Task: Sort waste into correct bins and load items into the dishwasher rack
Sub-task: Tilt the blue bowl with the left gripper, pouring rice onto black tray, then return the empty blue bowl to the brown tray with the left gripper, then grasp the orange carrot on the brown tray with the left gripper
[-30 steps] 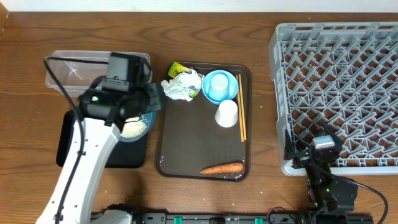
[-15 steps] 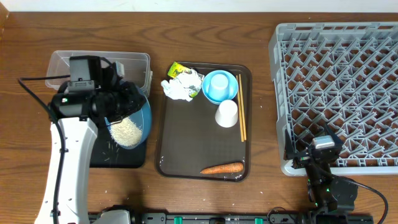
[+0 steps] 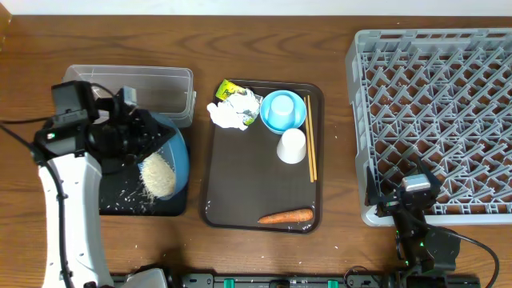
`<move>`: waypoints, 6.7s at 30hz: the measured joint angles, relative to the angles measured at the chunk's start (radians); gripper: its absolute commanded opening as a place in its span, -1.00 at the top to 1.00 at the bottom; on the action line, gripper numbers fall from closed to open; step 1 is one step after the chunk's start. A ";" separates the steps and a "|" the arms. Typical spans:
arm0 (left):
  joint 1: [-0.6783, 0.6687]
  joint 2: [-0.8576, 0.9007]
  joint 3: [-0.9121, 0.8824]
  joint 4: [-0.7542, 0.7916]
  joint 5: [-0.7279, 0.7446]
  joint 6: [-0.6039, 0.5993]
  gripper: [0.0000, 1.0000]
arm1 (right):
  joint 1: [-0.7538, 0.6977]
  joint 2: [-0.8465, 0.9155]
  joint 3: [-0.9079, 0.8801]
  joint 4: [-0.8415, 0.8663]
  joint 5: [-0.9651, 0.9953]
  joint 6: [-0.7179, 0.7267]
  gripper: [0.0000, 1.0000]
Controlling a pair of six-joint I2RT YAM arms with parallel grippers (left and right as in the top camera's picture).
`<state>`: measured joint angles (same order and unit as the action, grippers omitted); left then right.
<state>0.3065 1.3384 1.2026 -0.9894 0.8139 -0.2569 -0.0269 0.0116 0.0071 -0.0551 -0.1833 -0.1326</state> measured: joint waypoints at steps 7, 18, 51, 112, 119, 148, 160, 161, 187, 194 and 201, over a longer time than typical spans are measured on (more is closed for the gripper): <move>0.087 0.000 0.000 -0.003 0.182 0.055 0.88 | 0.000 0.000 0.000 0.000 0.000 0.000 -0.98; 0.177 0.000 -0.001 -0.044 0.270 0.106 0.88 | 0.000 0.000 0.000 0.000 0.000 0.000 -0.99; 0.516 0.146 -0.004 -0.338 0.518 0.474 0.88 | 0.000 0.000 0.000 0.000 0.000 0.000 -0.98; -0.885 0.029 0.018 0.108 -0.579 -0.218 0.88 | 0.000 0.000 0.000 0.000 0.000 0.000 -0.99; -0.972 0.185 0.018 0.232 -0.639 -0.264 0.88 | 0.000 0.000 0.000 0.000 0.000 0.000 -0.98; -1.054 0.126 0.021 0.033 -0.551 -0.074 0.04 | 0.000 0.000 0.000 0.000 0.000 0.000 -0.98; -1.362 0.278 -0.020 0.107 -0.728 0.077 0.04 | 0.000 0.000 0.000 0.000 0.000 0.000 -0.98; -1.365 0.291 -0.020 0.112 -0.750 0.081 0.04 | 0.000 0.000 0.000 0.000 0.000 0.000 -0.98; -1.361 0.496 -0.109 0.259 -0.760 0.132 -0.02 | 0.000 0.000 0.000 0.000 0.000 0.000 -0.99; -1.361 0.494 -0.126 0.291 -0.750 0.142 0.22 | 0.000 0.000 0.000 0.000 0.000 0.000 -0.98; -1.360 0.492 -0.126 0.290 -0.750 0.149 0.60 | 0.000 0.000 0.000 0.000 0.000 0.000 -0.99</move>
<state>-1.0538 1.8305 1.0763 -0.6994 0.0635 -0.1078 -0.0269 0.0116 0.0071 -0.0555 -0.1833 -0.1326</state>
